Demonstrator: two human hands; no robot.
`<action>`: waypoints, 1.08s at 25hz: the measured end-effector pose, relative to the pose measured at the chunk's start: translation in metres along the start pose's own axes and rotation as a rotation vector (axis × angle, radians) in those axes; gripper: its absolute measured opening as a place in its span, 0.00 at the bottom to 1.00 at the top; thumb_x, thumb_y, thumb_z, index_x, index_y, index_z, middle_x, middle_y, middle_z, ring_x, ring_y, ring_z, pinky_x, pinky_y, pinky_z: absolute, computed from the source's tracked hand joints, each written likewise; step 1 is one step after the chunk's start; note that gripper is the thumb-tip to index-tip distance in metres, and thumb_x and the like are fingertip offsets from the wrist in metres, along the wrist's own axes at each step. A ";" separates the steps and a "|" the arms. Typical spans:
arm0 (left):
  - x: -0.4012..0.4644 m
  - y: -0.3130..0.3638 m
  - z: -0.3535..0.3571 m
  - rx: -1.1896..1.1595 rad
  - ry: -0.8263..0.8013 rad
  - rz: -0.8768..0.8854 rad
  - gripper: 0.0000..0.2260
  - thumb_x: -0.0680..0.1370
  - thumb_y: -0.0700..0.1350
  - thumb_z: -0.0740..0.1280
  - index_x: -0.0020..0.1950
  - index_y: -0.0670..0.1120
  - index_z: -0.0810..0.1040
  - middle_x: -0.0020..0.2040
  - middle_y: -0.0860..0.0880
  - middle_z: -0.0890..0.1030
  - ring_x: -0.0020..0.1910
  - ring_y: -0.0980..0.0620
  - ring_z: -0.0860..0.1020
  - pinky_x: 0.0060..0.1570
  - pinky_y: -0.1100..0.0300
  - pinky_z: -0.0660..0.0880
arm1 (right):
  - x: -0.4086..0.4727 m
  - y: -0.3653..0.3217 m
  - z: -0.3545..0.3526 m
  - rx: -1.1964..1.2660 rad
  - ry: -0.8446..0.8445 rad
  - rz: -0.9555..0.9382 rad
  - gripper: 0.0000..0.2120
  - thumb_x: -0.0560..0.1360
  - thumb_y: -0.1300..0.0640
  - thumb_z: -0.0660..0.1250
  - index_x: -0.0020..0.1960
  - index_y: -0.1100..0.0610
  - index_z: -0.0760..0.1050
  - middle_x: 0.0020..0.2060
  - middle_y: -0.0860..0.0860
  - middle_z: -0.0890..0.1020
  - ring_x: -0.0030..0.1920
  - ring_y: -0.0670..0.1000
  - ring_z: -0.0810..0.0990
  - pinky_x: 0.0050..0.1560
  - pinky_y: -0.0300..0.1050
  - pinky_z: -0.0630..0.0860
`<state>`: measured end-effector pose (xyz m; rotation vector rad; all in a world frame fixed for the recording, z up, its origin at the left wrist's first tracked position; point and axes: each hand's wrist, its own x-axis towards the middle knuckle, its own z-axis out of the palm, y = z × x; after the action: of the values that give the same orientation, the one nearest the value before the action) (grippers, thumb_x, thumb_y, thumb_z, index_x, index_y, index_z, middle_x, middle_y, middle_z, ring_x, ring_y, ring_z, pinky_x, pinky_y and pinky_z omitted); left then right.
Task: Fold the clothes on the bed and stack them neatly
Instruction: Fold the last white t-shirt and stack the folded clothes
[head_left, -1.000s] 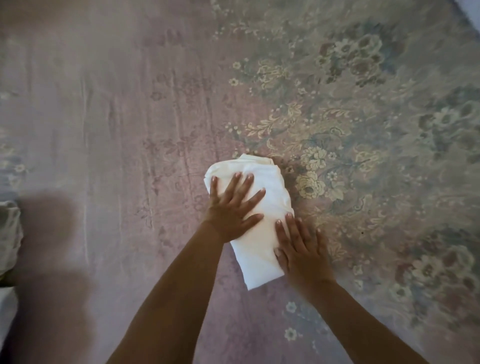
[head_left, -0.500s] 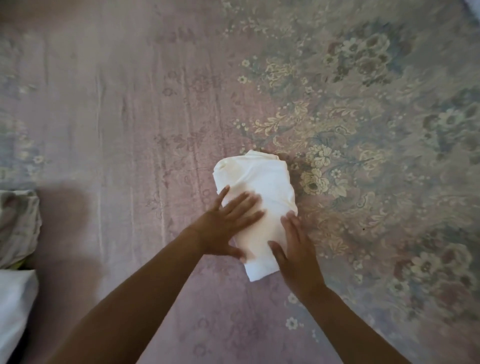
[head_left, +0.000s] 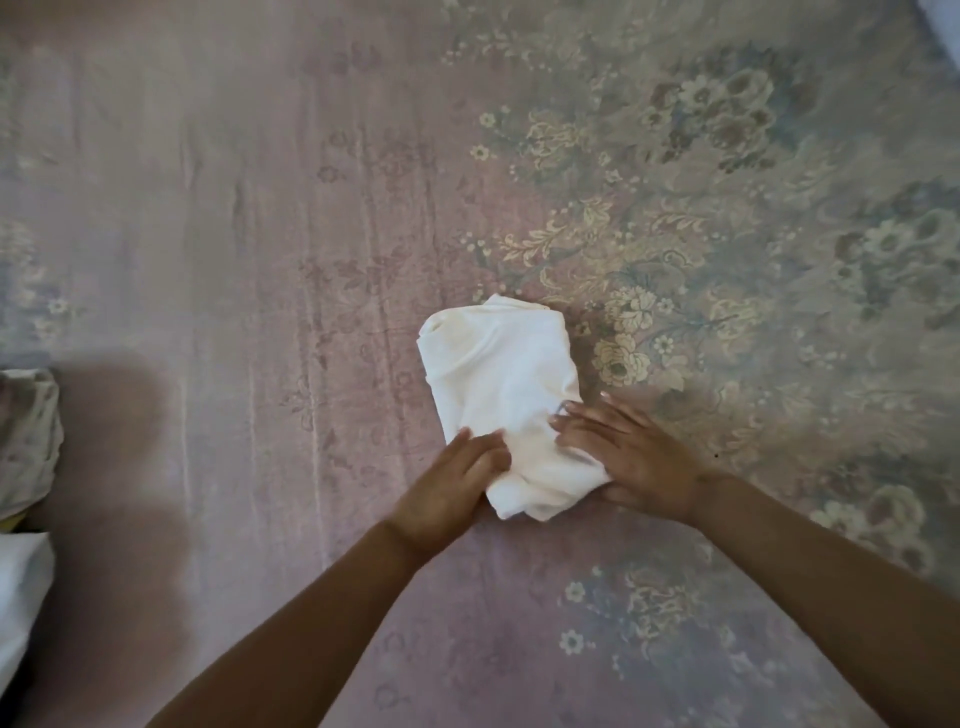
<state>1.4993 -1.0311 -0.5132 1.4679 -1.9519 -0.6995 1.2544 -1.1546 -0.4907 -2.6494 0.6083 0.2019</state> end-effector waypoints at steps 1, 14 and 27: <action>0.002 0.005 -0.006 -0.189 0.045 -0.238 0.13 0.77 0.31 0.69 0.59 0.43 0.73 0.56 0.41 0.80 0.54 0.44 0.80 0.55 0.47 0.77 | 0.006 -0.005 -0.006 0.197 -0.001 0.103 0.38 0.65 0.52 0.83 0.70 0.60 0.73 0.71 0.56 0.76 0.74 0.57 0.70 0.75 0.59 0.62; 0.058 -0.005 -0.020 -0.471 0.529 -1.154 0.20 0.87 0.51 0.56 0.57 0.37 0.80 0.52 0.41 0.82 0.53 0.43 0.79 0.51 0.52 0.73 | 0.086 -0.036 -0.030 0.976 0.475 0.862 0.06 0.81 0.50 0.67 0.48 0.50 0.76 0.44 0.49 0.80 0.47 0.53 0.78 0.51 0.49 0.70; 0.062 -0.019 -0.004 -0.035 0.412 -1.202 0.11 0.86 0.48 0.55 0.51 0.43 0.71 0.54 0.34 0.82 0.53 0.32 0.80 0.53 0.41 0.74 | 0.093 -0.030 -0.010 0.485 0.328 1.144 0.20 0.86 0.50 0.54 0.72 0.60 0.68 0.62 0.63 0.76 0.59 0.66 0.78 0.54 0.58 0.74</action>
<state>1.5014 -1.0960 -0.5154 2.4669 -0.6003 -0.7763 1.3515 -1.1703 -0.4920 -1.6108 1.9304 -0.0705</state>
